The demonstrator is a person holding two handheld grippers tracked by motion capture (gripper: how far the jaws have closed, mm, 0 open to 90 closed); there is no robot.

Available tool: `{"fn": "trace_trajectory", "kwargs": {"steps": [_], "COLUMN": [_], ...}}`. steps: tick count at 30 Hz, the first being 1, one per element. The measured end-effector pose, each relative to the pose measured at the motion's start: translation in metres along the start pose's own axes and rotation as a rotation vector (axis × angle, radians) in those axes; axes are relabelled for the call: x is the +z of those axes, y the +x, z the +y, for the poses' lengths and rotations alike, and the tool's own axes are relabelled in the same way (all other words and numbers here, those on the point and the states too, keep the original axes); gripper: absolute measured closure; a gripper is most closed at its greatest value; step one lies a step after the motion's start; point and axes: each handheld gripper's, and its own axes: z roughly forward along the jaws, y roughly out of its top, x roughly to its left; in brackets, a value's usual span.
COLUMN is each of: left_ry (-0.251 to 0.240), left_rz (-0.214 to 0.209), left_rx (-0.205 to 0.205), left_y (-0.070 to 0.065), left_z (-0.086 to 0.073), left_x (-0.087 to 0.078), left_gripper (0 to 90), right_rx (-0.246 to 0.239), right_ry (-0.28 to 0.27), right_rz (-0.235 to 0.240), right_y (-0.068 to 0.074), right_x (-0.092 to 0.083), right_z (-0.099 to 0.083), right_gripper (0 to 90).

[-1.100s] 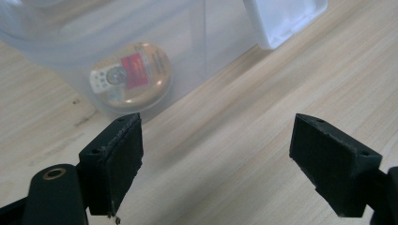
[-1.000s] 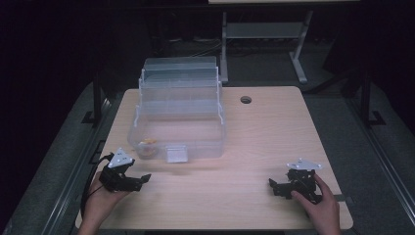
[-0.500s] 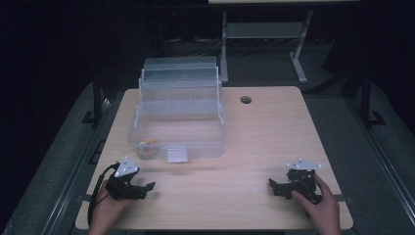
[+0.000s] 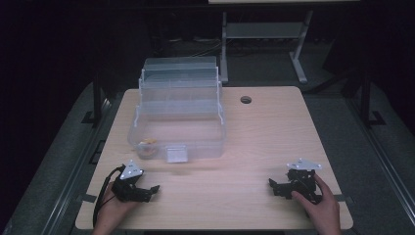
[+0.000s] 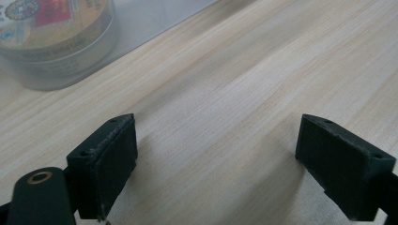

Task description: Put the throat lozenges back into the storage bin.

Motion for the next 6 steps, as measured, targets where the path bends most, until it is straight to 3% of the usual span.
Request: {"fn": "trace_trajectory", "kwargs": {"steps": [6], "left_ry": [-0.012], "left_rz": [-0.004], "left_rx": [0.003], "left_y": [0.0005], "left_z": [-0.0016], "left_x": [0.0001], "left_gripper": [11.4], "right_rx": [0.000], "right_ry": [0.000], "right_rz": [0.000], "right_y": [0.0000], "right_x": [0.0000], "right_z": [0.0000], "right_gripper": [0.0]}}
